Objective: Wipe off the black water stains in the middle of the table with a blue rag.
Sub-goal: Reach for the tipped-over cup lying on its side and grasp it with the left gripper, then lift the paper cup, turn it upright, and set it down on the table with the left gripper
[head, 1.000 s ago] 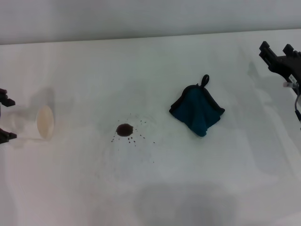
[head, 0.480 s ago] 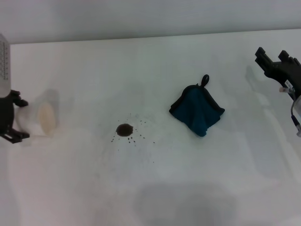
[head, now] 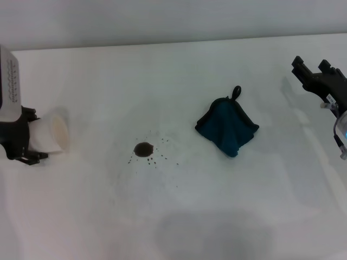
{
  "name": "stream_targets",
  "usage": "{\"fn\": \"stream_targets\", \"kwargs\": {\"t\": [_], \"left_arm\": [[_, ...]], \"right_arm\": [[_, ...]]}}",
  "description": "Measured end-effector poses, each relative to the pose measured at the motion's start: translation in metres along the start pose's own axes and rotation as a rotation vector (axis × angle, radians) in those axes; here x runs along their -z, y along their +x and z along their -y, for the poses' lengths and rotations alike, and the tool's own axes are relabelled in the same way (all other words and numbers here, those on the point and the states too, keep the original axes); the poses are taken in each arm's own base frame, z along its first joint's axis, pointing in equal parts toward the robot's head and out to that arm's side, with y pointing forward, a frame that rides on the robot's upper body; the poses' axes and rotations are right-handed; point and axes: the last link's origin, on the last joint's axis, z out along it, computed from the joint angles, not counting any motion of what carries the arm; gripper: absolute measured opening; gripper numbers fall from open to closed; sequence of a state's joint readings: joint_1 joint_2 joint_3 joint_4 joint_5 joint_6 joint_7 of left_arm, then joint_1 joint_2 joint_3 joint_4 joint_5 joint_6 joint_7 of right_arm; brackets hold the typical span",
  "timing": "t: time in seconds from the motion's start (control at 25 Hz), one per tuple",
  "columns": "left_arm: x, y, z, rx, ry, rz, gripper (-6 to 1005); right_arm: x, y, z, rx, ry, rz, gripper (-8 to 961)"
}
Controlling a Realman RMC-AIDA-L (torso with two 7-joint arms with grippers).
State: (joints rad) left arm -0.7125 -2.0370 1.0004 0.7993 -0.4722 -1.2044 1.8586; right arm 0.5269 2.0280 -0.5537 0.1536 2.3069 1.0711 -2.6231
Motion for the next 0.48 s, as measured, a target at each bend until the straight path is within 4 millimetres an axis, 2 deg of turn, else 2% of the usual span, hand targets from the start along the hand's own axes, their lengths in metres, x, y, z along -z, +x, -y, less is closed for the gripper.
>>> {"fn": "stream_targets", "kwargs": {"t": [0.28, 0.48], "left_arm": [[-0.003, 0.001, -0.003, 0.037, 0.041, -0.038, 744], [0.013, 0.012, 0.011, 0.159, 0.191, -0.214, 702]], "right_arm": [[0.001, -0.001, 0.000, 0.000, -0.003, 0.009, 796], [0.002, -0.001, 0.001, 0.000, -0.002, 0.009, 795]]}}
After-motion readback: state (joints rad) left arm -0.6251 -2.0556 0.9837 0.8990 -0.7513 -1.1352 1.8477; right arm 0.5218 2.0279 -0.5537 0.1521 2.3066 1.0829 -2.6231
